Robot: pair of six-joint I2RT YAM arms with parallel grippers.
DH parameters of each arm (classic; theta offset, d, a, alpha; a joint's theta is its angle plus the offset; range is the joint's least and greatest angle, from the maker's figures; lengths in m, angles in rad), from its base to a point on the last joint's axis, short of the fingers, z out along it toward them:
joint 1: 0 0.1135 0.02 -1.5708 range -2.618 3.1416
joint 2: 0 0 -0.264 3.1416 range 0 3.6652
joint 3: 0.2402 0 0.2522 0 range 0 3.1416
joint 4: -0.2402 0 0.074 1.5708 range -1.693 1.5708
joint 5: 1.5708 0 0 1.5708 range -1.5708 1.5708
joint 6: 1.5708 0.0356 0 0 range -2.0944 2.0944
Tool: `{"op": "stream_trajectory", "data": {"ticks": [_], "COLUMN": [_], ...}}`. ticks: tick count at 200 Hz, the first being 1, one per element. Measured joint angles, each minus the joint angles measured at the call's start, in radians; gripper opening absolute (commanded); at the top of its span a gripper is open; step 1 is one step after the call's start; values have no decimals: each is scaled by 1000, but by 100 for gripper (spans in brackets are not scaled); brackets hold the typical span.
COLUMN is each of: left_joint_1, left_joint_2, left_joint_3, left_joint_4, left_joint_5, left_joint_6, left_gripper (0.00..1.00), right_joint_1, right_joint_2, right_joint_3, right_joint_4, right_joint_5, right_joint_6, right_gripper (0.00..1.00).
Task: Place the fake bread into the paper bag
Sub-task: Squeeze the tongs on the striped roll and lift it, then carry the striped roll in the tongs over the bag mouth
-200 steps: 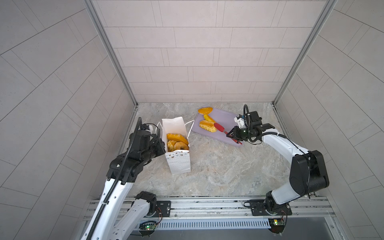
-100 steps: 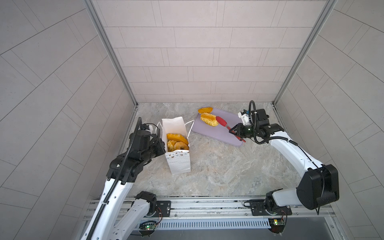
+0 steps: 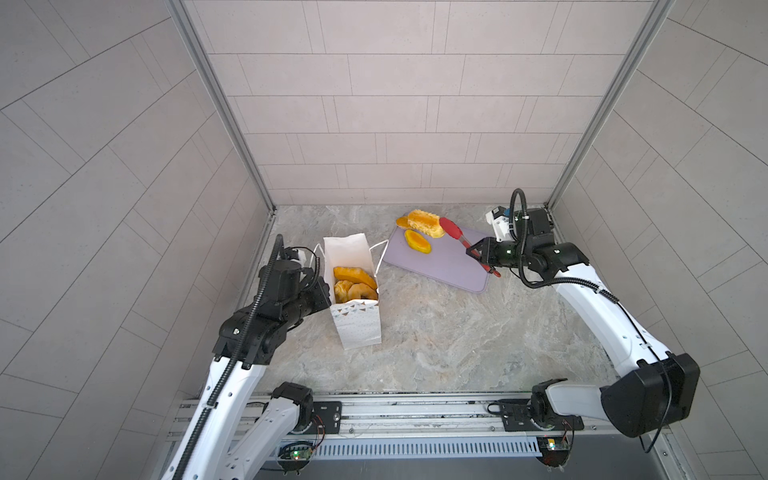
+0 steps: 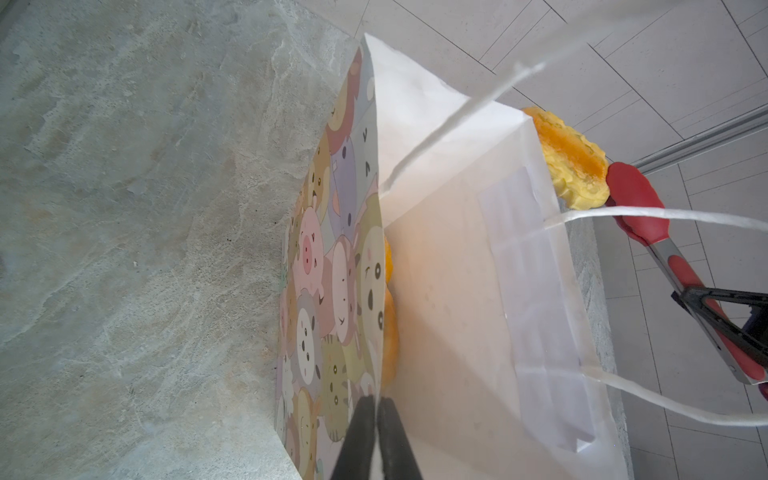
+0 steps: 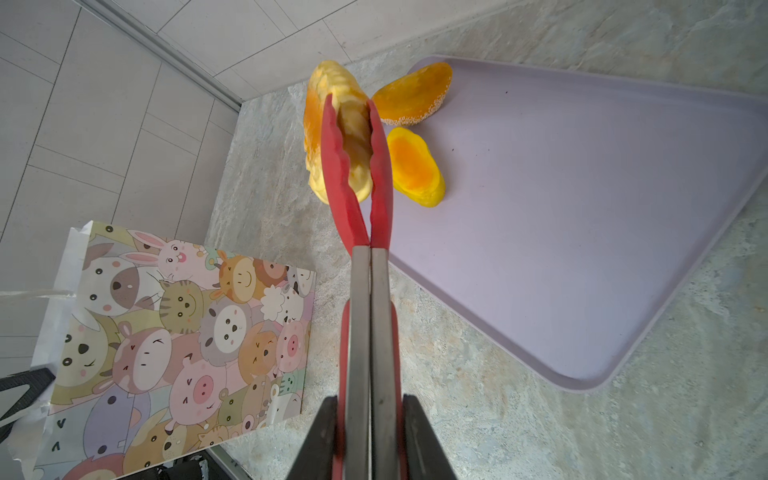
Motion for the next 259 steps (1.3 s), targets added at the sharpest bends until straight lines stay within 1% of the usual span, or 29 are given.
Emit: {"op": "stream_trajectory", "data": {"ticks": [66, 93, 126, 146, 176, 227, 259], "left_joint_1": [0, 0, 0, 0, 0, 0, 0], "left_joint_2": [0, 0, 0, 0, 0, 0, 0], "left_joint_3": [0, 0, 0, 0, 0, 0, 0], "left_joint_4": [1, 2, 2, 3, 4, 4, 5], "left_joint_5": [0, 0, 0, 0, 0, 0, 0], "left_joint_6": [-1, -1, -3, -3, -4, -10, -13], "left_gripper": [7, 7, 7, 7, 7, 7, 7], "right_joint_1": [0, 2, 37, 97, 228, 464, 566], "right_joint_2": [-61, -92, -111, -117, -120, -116, -101], "right_joint_3": [127, 185, 251, 292, 351, 429, 454], "right_joint_4": [-69, -86, -102, -123, -167, -235, -275], "right_joint_5": [-1, -18, -29, -19, 23, 161, 249], "right_joint_6": [1, 13, 32, 39, 38, 18, -5], "right_gripper": [15, 15, 14, 14, 14, 14, 13]}}
